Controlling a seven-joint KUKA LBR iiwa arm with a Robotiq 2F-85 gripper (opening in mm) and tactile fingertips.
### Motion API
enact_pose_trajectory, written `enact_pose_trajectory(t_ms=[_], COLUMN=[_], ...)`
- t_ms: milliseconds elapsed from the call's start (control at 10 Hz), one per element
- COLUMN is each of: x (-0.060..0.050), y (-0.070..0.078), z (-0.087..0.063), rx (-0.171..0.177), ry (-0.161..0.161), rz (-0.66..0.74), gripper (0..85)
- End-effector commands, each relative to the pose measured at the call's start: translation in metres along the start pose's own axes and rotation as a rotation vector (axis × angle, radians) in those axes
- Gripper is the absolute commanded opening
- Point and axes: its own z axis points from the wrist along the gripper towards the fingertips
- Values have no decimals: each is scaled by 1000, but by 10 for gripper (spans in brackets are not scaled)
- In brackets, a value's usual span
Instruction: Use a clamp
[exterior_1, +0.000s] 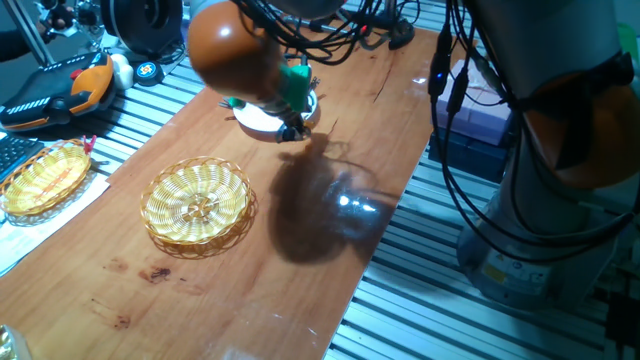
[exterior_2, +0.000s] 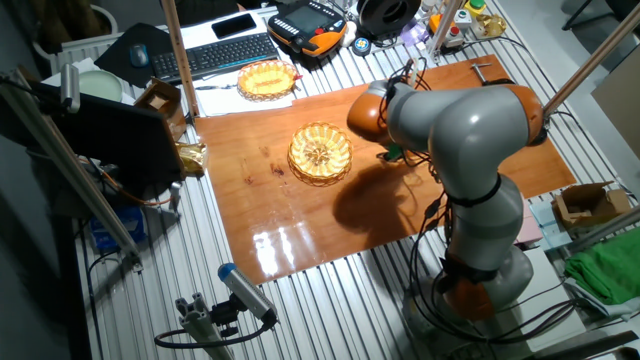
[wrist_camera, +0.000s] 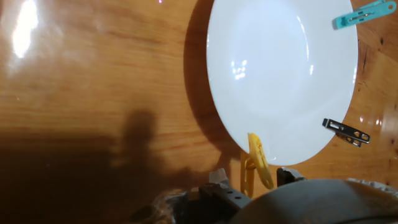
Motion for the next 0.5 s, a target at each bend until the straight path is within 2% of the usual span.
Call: enact_pose_trajectory(t_ms=[0,200,400], x=[1,2,3], y=[0,-1,-2], z=[1,3,4], rx=[1,12,7], ry=[-4,-11,-17], rz=[-2,-6,-13], gripper=[463,463,463])
